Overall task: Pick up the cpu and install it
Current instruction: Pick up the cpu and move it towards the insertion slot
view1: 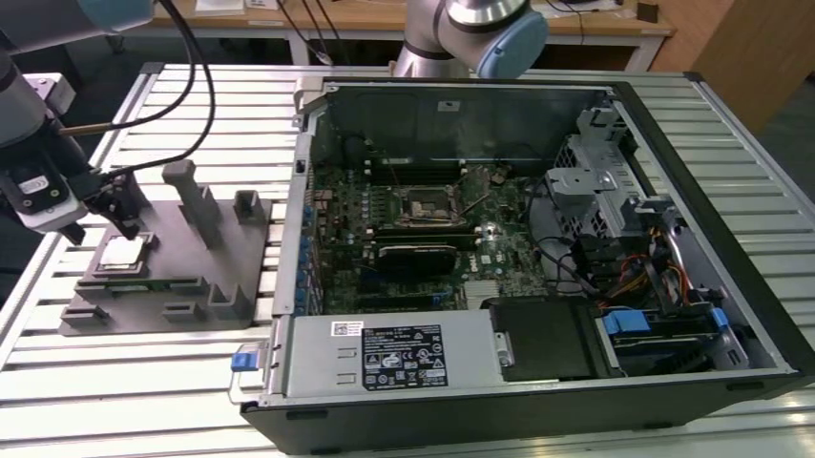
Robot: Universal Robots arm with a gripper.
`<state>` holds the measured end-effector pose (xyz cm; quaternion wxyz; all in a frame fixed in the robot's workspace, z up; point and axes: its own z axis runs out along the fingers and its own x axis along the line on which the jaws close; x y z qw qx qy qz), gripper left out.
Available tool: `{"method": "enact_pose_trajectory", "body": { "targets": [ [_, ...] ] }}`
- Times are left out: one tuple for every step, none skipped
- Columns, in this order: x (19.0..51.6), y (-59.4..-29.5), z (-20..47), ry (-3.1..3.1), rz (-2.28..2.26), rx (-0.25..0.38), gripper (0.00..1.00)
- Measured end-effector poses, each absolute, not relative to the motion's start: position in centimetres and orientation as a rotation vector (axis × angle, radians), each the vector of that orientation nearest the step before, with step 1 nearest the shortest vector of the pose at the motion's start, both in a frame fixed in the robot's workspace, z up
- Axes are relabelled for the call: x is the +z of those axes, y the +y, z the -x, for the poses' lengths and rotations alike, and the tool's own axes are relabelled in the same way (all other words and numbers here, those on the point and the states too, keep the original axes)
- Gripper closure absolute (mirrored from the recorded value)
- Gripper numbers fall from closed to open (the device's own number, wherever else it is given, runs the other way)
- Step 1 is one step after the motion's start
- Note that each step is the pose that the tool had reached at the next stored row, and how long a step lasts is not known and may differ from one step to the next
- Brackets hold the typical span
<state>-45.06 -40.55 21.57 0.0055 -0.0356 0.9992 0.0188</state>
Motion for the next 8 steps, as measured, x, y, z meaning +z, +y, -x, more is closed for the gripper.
{"method": "enact_pose_trajectory", "body": {
  "targets": [
    [21.46, -40.55, 45.06, 3.128, 0.111, 0.059, 0.34],
    [21.35, -40.55, 45.06, 3.128, 0.111, 0.059, 0.34],
    [21.24, -40.55, 45.06, 3.128, 0.110, 0.059, 0.34],
    [21.13, -40.55, 45.06, 3.128, 0.110, 0.059, 0.34],
    [21.03, -40.55, 45.06, 3.128, 0.109, 0.059, 0.34],
    [20.92, -40.55, 45.06, 3.128, 0.108, 0.059, 0.34],
    [20.81, -40.56, 45.06, 3.128, 0.108, 0.059, 0.34],
    [20.70, -40.56, 45.06, 3.128, 0.107, 0.059, 0.34]
  ]
}}
